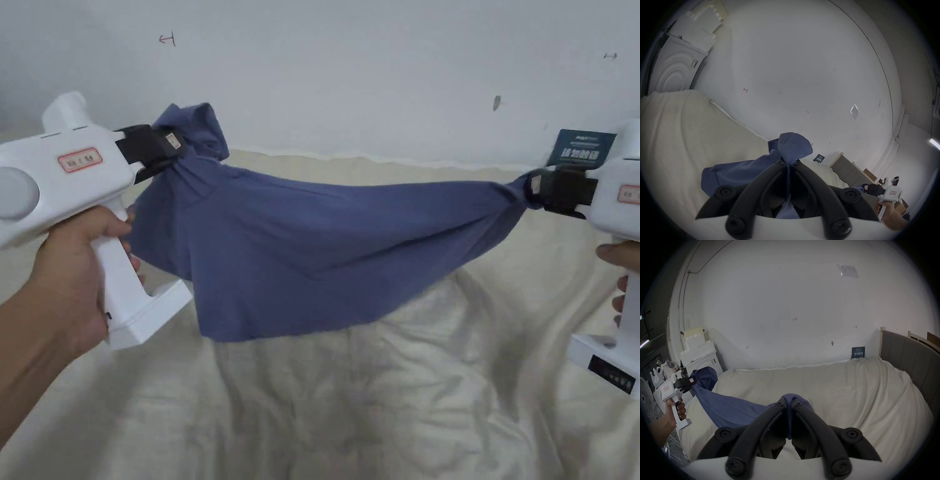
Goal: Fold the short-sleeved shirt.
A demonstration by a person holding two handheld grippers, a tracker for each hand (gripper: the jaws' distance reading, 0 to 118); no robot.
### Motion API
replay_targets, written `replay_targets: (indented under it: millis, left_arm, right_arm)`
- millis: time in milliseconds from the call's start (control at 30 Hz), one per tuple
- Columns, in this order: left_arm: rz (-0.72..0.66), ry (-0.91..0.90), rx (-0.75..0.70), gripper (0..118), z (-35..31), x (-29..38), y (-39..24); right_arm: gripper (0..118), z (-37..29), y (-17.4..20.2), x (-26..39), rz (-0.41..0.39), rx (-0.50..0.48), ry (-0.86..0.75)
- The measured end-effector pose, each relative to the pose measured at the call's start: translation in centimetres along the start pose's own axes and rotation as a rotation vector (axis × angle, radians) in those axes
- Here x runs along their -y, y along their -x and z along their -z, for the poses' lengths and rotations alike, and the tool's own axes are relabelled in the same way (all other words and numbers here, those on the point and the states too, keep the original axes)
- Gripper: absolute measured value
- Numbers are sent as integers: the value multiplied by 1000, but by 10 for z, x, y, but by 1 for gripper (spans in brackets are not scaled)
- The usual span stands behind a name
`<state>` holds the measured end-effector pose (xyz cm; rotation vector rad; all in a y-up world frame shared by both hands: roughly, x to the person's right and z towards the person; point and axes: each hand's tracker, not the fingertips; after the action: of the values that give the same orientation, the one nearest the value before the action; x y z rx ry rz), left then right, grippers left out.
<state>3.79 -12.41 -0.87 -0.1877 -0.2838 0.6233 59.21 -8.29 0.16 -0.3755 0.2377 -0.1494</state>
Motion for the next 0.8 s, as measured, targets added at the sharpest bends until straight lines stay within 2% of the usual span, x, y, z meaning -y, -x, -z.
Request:
replay_targets:
  millis: [333,433,800]
  left_arm:
    - [-41,0,8,3,-104,71,13]
    - [-92,29,-14,3,-138,95,18]
    - [-72,139,-98,3,-240,154,23]
  right_arm:
    - [5,-73,12,86,24,-41,15]
    - [5,-100,10,112,46,-43,28]
    - [5,-192,17,191,70,-35,96]
